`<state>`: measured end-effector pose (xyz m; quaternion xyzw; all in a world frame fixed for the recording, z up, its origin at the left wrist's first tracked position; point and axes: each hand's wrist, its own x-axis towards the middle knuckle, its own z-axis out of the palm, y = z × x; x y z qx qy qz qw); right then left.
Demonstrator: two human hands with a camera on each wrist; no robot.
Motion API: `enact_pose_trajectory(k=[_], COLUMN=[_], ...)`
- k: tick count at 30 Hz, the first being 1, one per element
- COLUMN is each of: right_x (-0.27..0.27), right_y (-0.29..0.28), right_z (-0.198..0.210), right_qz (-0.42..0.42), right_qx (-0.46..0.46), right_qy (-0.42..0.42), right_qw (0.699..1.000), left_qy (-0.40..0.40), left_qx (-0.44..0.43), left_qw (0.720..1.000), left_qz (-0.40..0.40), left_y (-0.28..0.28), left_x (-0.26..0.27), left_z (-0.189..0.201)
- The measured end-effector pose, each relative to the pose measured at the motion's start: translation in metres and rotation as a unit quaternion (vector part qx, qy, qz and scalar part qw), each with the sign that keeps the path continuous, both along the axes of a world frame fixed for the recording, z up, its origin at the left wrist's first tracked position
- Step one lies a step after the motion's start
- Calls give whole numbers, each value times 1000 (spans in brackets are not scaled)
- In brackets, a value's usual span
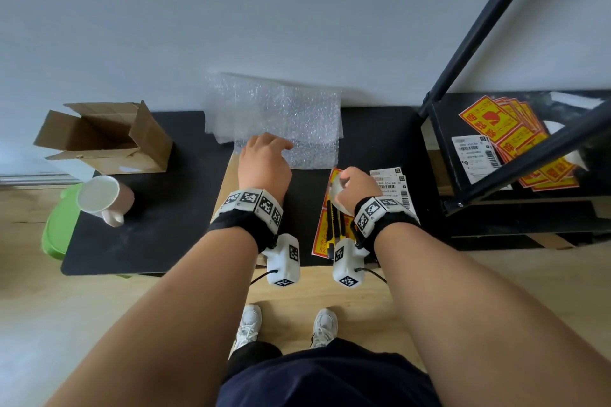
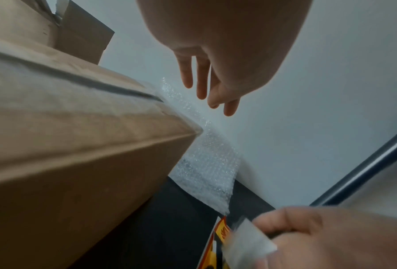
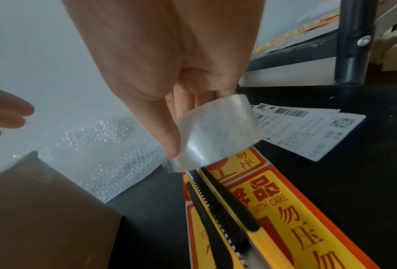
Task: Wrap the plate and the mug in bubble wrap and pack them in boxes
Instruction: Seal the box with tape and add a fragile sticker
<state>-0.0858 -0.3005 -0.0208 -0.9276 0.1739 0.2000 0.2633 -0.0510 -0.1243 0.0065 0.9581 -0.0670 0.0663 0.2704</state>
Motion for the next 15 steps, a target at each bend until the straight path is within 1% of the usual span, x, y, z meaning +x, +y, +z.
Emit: enact_pose_trajectory(k=[2, 4, 7, 9, 12, 15], right_x=[-1, 0, 3, 5, 11, 19], right_y=[5, 12, 25, 32, 44, 60], right_z=[2, 6, 13, 18, 27, 34], right_qz=[7, -4, -26, -57, -91, -89], right_qx=[-20, -29, -45, -57, -40, 14], right_qy=[25, 40, 66, 69, 22, -46], right_qw=[999, 999, 996, 994, 995, 995], left_qy=[9, 32, 86, 138, 197, 225], left_qx=[0, 0, -1, -24, -75, -103], left_qw=[1000, 999, 995, 988, 971, 959], left_qz=[14, 30, 56, 72, 110, 140], left_y=[14, 28, 48, 58, 69, 77], left_x=[4, 8, 14, 17, 20, 21], left_z=[2, 5, 8, 8, 5, 5])
